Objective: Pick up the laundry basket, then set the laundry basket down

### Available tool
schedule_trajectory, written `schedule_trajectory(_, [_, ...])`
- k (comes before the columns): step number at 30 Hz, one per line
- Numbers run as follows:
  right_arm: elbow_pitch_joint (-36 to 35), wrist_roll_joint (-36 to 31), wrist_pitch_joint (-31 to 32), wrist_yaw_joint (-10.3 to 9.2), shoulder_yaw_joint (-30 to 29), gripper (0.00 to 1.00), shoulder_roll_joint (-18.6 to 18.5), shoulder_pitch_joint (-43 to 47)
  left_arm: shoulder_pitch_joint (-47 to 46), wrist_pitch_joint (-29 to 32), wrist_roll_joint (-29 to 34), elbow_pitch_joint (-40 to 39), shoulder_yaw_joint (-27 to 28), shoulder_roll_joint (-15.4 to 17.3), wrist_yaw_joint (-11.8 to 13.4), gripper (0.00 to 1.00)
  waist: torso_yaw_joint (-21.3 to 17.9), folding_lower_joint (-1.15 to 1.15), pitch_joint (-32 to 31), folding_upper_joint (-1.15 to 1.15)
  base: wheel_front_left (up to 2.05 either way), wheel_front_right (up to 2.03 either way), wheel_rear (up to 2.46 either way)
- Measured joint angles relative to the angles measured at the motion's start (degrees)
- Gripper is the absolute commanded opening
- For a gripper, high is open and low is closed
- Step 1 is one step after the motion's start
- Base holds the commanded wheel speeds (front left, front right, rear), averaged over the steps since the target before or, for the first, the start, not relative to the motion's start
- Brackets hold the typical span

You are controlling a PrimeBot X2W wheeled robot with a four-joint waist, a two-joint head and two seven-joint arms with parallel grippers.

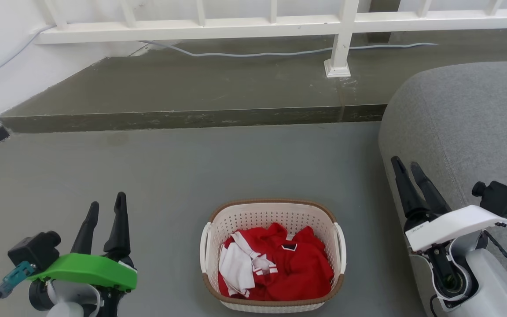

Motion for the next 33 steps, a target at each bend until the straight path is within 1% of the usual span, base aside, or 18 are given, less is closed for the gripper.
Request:
schedule_trajectory(6, [-0.11, -5.84, -1.27, -0.05, 1.13, 1.0, -0.18, -0.31, 0.0, -0.81, 5.09, -0.73, -0.82, -0.04, 0.93, 1.0, -0.1, 0.0, -0.01, 0.0, 0.0, 0.0, 0.0])
schedule_trajectory(10, [-0.14, -9.13, -2.0, -0.09, 1.52, 1.0, -0.18, -0.65, 0.01, -1.94, 8.37, -1.14, -1.27, -0.23, 0.99, 1.0, -0.15, 0.0, -0.02, 0.0, 0.0, 0.0, 0.0])
schedule_trajectory(12, [-0.14, -10.7, -2.44, -0.51, 1.62, 1.0, -0.16, -0.77, 0.01, -2.29, 10.27, -1.32, -1.43, -0.34, 0.99, 1.0, -0.17, 0.0, -0.03, 0.0, 0.0, 0.0, 0.0])
schedule_trajectory(15, [-0.12, -12.95, -2.93, -0.54, 1.77, 1.0, -0.12, -0.77, 0.01, -2.85, 12.04, -1.74, -1.67, -0.57, 1.08, 1.0, -0.2, 0.0, -0.06, 0.0, 0.0, 0.0, 0.0])
schedule_trajectory(17, [-0.1, -14.66, -3.44, -1.04, 1.79, 1.0, -0.07, -0.77, 0.01, -3.28, 14.02, -1.99, -1.79, -0.7, 1.15, 1.0, -0.22, 0.0, -0.08, 0.0, 0.0, 0.0, 0.0])
schedule_trajectory(20, [-0.09, -16.78, -4.0, -1.04, 2.01, 1.0, -0.03, -0.77, 0.01, -3.76, 15.78, -2.4, -1.99, -0.85, 1.16, 1.0, -0.25, 0.0, -0.13, 0.0, 0.0, 0.0, 0.0])
schedule_trajectory(21, [-0.01, -18.49, -4.23, -1.05, 2.19, 1.0, 0.0, -0.77, 0.01, -4.26, 17.77, -2.57, -2.11, -0.9, 1.16, 1.0, -0.27, 0.0, -0.15, 0.0, 0.0, 0.0, 0.0])
schedule_trajectory(30, [0.01, -25.19, -6.12, -1.07, 2.81, 1.0, 0.32, -0.77, 0.01, -5.86, 23.63, -3.52, -2.76, -1.03, 1.18, 1.0, -0.35, 0.0, -0.23, 0.0, 0.0, 0.0, 0.0])
schedule_trajectory(33, [0.01, -25.87, -6.19, -1.05, 2.64, 1.0, 0.77, -0.77, 0.01, -6.0, 24.52, -3.7, -2.75, -1.08, 1.18, 1.0, -0.37, 0.0, -0.23, 0.0, 0.0, 0.0, 0.0])
